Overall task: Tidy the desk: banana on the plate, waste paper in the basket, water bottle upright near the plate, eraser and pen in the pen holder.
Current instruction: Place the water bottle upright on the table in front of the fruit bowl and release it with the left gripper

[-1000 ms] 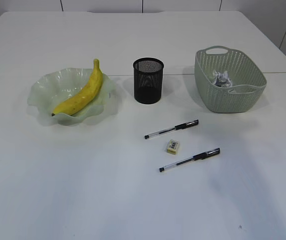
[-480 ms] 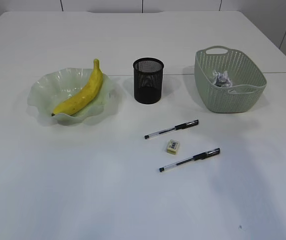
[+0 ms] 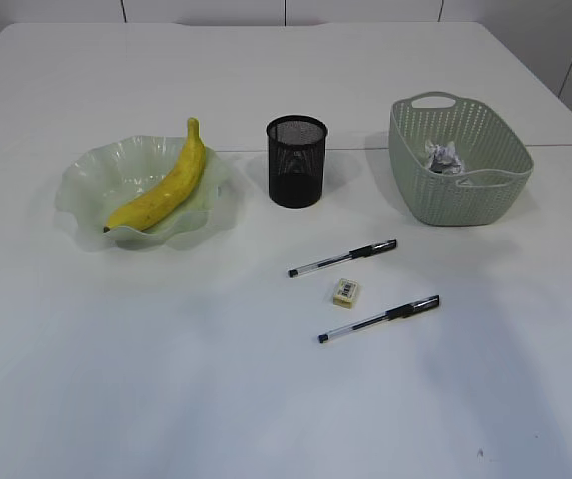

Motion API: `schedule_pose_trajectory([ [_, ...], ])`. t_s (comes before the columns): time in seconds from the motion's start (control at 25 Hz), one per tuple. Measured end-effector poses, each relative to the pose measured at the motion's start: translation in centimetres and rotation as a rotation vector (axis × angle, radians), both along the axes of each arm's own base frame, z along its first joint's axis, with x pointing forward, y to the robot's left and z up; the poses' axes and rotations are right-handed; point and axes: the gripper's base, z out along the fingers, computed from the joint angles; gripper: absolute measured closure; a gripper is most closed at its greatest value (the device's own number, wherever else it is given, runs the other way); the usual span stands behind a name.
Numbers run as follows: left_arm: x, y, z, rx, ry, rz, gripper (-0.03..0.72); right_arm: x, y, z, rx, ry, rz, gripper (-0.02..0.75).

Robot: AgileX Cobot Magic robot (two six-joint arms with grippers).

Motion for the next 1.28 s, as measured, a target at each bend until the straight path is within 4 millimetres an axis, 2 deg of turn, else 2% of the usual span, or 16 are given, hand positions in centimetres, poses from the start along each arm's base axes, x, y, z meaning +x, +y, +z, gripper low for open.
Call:
schedule_pose_trajectory([
  [0.2,1.0,-0.7,-3.8,0.017,0.015,-0.022,0.323,0.0,0.0,0.0,0.0,0.0,0.0,0.363],
  [0.32,1.3,-1.0,-5.4,0.016,0.002,-0.036,0.323,0.0,0.0,0.0,0.0,0.0,0.0,0.363],
  [0.44,1.5,-1.2,-6.2,0.013,0.002,-0.044,0.323,0.0,0.0,0.0,0.0,0.0,0.0,0.363],
  [0.96,1.5,-1.1,-6.9,0.043,0.051,-0.032,0.323,0.0,0.0,0.0,0.0,-0.001,0.0,0.363],
  [1.28,2.0,-1.6,-9.5,0.066,0.01,-0.057,0.323,0.0,0.0,0.0,0.0,-0.001,0.0,0.363],
])
